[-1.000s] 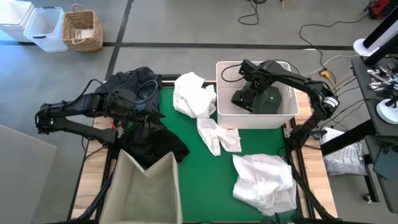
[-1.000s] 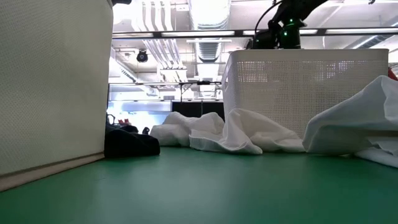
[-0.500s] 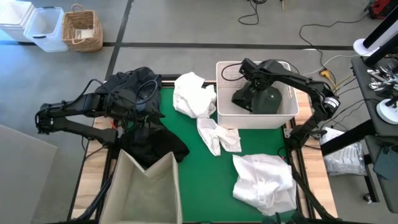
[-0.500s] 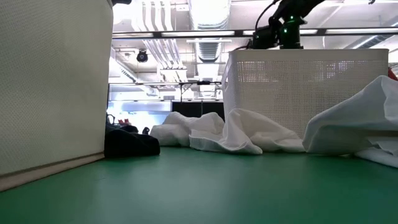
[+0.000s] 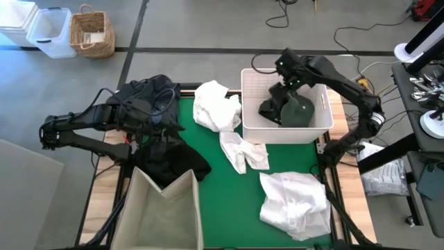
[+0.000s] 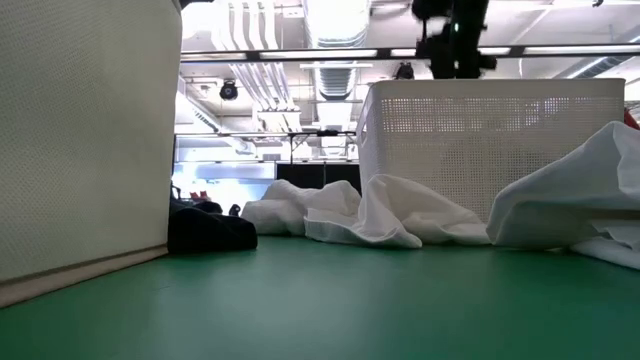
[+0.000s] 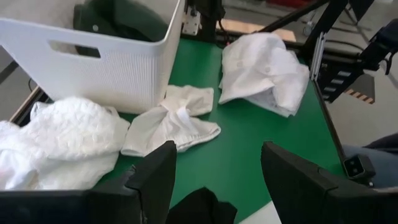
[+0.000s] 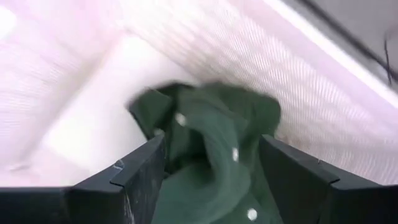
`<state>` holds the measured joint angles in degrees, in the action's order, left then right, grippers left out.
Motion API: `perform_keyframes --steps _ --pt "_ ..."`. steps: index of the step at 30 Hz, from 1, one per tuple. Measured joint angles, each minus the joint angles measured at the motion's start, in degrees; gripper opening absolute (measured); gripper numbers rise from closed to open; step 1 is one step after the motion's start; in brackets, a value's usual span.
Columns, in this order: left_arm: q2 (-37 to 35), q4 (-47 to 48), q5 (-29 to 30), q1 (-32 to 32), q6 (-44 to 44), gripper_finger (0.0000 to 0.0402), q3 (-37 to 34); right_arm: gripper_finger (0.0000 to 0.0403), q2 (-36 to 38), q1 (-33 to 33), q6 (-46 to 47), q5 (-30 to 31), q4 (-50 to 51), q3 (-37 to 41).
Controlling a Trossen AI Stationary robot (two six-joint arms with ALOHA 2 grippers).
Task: Sort clothes
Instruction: Put the black shorts into the top right white bin
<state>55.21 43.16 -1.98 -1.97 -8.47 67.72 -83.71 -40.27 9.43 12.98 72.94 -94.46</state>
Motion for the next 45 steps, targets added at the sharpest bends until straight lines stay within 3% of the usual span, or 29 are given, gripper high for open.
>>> perform_keyframes --steps 8,15,24,30,37,45 --pt "0.0 -5.8 0.0 0.0 0.0 0.0213 0.0 0.0227 6.3 8.9 -5.4 0.0 -5.8 -5.7" --pt "1.7 -6.8 0.0 0.0 -0.2 0.0213 0.0 0.0214 9.4 20.4 -10.4 -0.1 -9.5 -5.2" --pt "6.5 -6.7 0.5 0.0 -6.4 0.0213 0.0 0.0200 9.5 33.2 -13.7 0.0 -15.3 -1.4" --pt "8.5 -6.1 9.9 0.0 -8.5 0.0213 0.1 0.0190 10.2 34.2 -17.4 0.1 -18.8 -1.2" --pt "11.8 6.1 25.3 -0.2 -10.9 0.0213 6.0 0.0182 13.1 34.2 -18.4 0.1 -19.3 -1.2" --pt "17.4 20.7 28.4 -2.1 -12.9 0.0213 13.8 0.0180 14.8 34.1 -18.3 0.1 -19.3 -0.4"
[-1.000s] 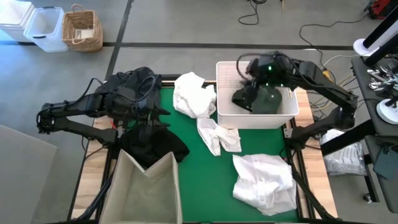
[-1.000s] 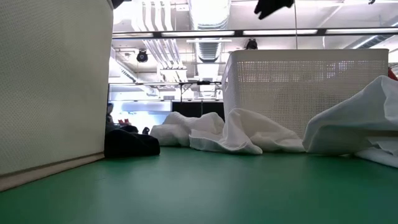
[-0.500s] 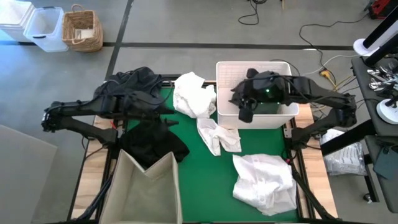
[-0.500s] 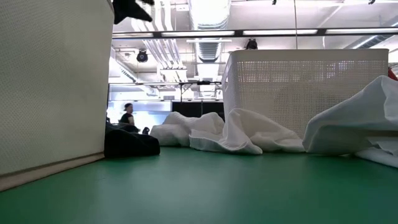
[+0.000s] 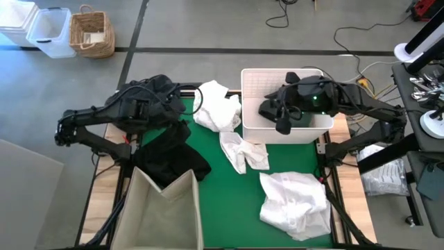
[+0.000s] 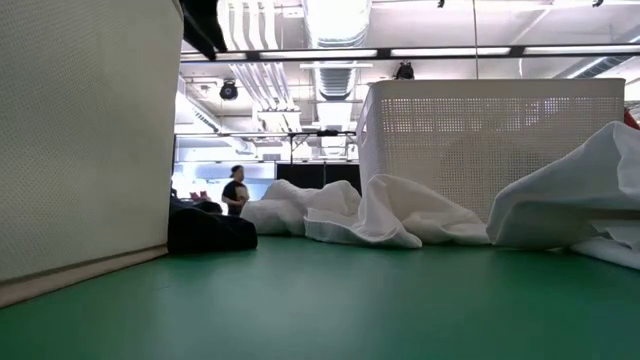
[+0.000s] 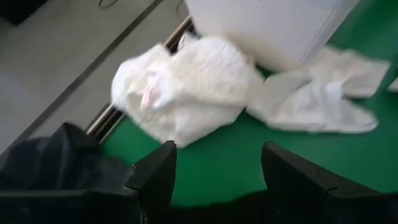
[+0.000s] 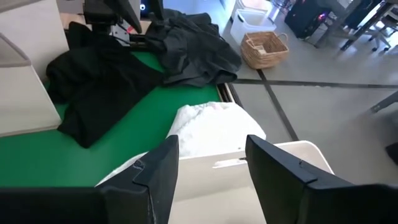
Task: Sort clothes
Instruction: Put the black shorts into the top right white bin
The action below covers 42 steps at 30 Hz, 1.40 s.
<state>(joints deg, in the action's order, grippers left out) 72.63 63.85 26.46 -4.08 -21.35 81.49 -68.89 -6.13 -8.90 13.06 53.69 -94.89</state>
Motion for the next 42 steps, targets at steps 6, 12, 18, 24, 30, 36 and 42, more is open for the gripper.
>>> perform_keyframes --steps 6,12,18,24,30,36,42 --pt "4.2 14.9 0.1 -0.9 -3.1 0.0213 9.6 0.0184 0.2 0.0 0.3 0.0 0.1 2.1" --pt "5.8 22.7 2.5 -0.9 -3.7 0.0213 15.3 0.0175 0.2 0.0 0.3 0.0 0.0 3.0" --pt "4.2 26.1 5.9 -3.6 -4.4 0.0213 15.7 0.0171 0.2 0.0 0.8 0.0 0.0 3.0" --pt "1.1 26.2 5.9 -9.3 -3.1 0.0213 13.6 0.0178 0.2 0.0 2.1 0.0 0.0 3.1" --pt "0.7 26.1 5.2 -17.7 1.2 0.0213 13.3 0.0182 0.2 0.0 2.7 0.0 0.0 3.1" --pt "2.7 26.1 4.0 -27.1 6.9 0.0213 13.3 0.0175 0.2 0.0 3.0 0.0 0.0 3.1" --pt "5.8 25.6 3.9 -36.3 12.1 0.0213 13.2 0.0177 0.2 0.0 3.0 0.0 0.0 3.1"
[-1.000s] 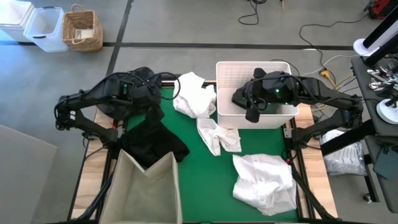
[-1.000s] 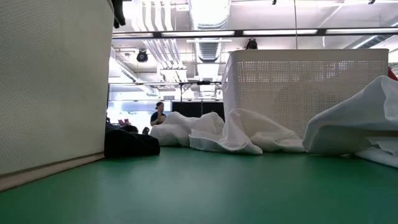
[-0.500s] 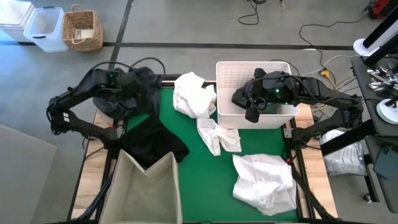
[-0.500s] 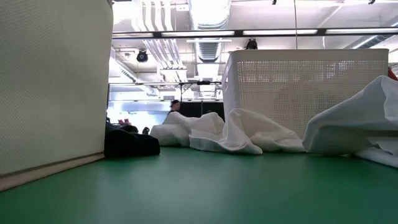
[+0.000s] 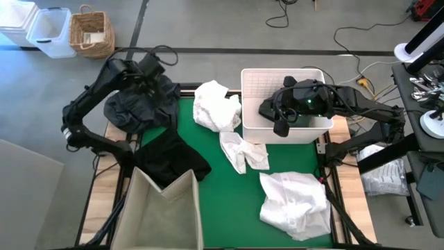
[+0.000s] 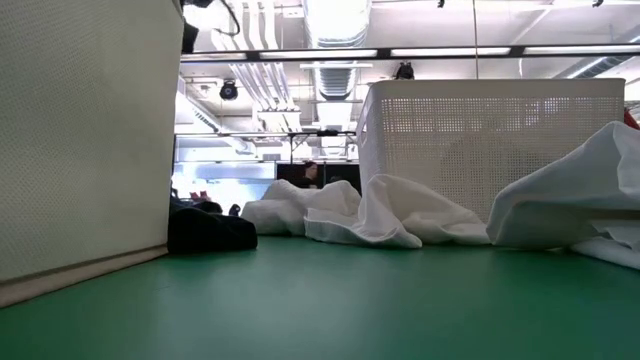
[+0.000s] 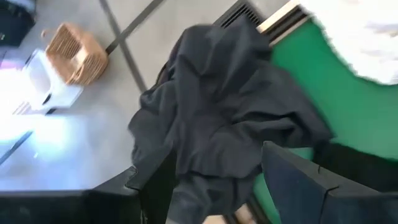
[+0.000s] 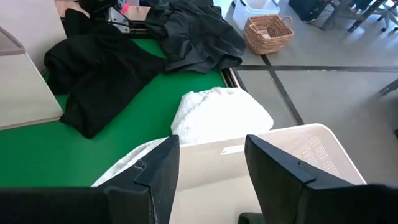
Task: Sort clothes
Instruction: Put the black shorts into the top right white bin
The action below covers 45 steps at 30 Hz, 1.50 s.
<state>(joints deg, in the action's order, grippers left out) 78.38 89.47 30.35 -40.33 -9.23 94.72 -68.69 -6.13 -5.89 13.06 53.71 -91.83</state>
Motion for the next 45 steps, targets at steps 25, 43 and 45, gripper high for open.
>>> perform_keyframes --steps 25,43,45 --pt "9.6 -4.6 -10.2 -16.8 10.7 0.0196 -3.8 0.0187 4.2 0.3 3.8 -0.2 2.7 0.1" --pt "9.7 0.4 -14.7 -16.2 11.0 0.0196 -3.8 0.0186 4.0 0.3 3.3 -0.2 3.0 0.1" --pt "8.8 0.6 -18.2 -15.7 11.3 0.0196 -3.8 0.0188 4.0 0.3 3.3 -0.2 3.0 0.1"
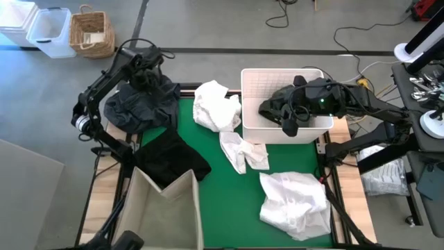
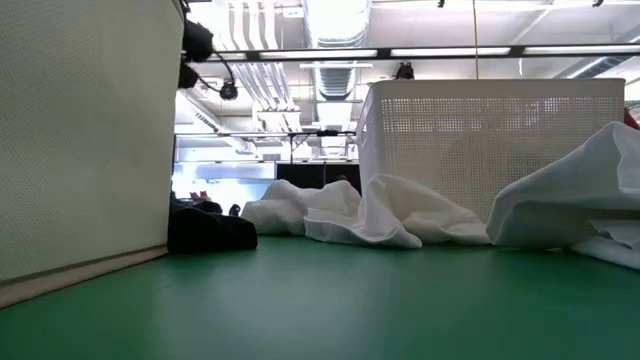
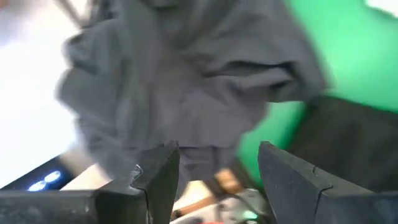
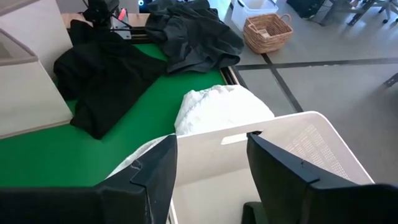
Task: Sort clothes
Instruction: Put the black shorts into the top right white bin
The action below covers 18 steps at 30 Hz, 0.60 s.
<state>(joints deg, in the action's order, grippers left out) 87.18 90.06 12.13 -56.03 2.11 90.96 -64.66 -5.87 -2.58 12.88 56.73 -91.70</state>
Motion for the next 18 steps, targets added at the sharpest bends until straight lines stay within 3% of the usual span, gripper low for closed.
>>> perform_keyframes --steps 4,9,10,13,18 --pt "-1.9 0.0 -10.0 2.0 -4.3 0.0196 1.1 0.0189 0.0 0.0 -1.0 0.0 0.0 0.0" --pt "-4.5 0.1 0.2 6.6 -11.4 0.0196 0.2 0.0185 0.0 0.0 -1.5 0.0 0.6 0.1" --pt "-5.0 0.0 -0.1 7.1 -11.6 0.0196 0.0 0.0184 0.0 0.0 -1.5 0.0 0.8 0.1" --pt "-6.4 0.0 -8.1 8.9 -12.9 0.0196 -0.9 0.0182 0.0 0.0 -1.5 0.0 1.6 0.1" --pt "-7.3 0.0 -5.3 11.5 -18.8 0.0194 -5.8 0.0185 0.4 0.0 -0.4 0.0 4.2 0.1"
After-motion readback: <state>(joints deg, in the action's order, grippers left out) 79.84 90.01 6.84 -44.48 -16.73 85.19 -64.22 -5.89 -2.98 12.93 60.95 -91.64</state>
